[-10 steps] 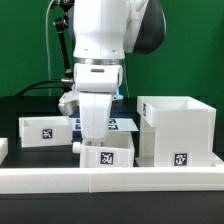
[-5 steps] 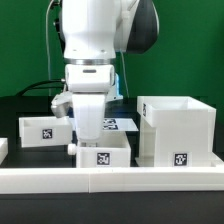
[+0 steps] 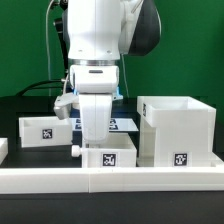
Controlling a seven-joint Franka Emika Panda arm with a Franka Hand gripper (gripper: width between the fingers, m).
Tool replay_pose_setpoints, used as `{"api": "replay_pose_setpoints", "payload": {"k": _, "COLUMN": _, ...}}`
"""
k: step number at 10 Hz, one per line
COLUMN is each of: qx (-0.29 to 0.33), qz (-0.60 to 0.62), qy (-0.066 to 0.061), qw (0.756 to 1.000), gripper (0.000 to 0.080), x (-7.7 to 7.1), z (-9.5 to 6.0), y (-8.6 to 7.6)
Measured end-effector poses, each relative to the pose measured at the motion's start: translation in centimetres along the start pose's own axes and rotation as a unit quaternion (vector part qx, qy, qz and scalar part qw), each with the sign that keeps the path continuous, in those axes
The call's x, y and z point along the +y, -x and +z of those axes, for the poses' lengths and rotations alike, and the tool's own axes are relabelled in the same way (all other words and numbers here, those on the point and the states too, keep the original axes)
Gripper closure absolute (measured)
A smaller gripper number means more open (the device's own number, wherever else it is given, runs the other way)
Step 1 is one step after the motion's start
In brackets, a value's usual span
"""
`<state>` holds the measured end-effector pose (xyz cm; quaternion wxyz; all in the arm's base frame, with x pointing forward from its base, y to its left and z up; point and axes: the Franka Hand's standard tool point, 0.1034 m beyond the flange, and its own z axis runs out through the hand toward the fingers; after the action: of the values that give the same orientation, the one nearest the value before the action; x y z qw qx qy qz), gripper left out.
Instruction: Assemble drawer
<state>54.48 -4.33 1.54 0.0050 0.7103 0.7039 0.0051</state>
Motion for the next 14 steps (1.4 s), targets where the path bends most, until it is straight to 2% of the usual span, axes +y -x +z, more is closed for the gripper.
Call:
{"api": "replay_pose_setpoints", "payload": {"k": 3, "qx": 0.005, "qz": -0.012, "qy": -0.012, "qw": 1.0, "gripper": 0.0758, "x": 0.2, "z": 0.7, "y": -1.5}}
{"api": "replay_pose_setpoints", "payload": {"k": 5, "qx": 0.003, "qz": -0.024, "qy": -0.007, "qw": 1.0, "gripper": 0.0758, "x": 0.2, "z": 0.9, "y": -1.6}}
{"api": "replay_pose_setpoints", "payload": {"k": 6, "qx": 0.003, "qz": -0.021, "qy": 0.002, "qw": 1.0, "gripper": 0.0758, "x": 0.1, "z": 1.0, "y": -1.5}}
{"api": "replay_pose_setpoints", "payload": {"k": 10, "qx": 0.004, "qz": -0.025, "qy": 0.0, "qw": 1.0, "gripper": 0.0758, "x": 0.1, "z": 1.0, "y": -2.1}}
{"api": "replay_pose_setpoints", "payload": {"k": 14, "qx": 0.003, "qz": 0.001, "qy": 0.0, "qw": 1.0, "gripper": 0.0758, "x": 0.3, "z": 0.3, "y": -2.3}}
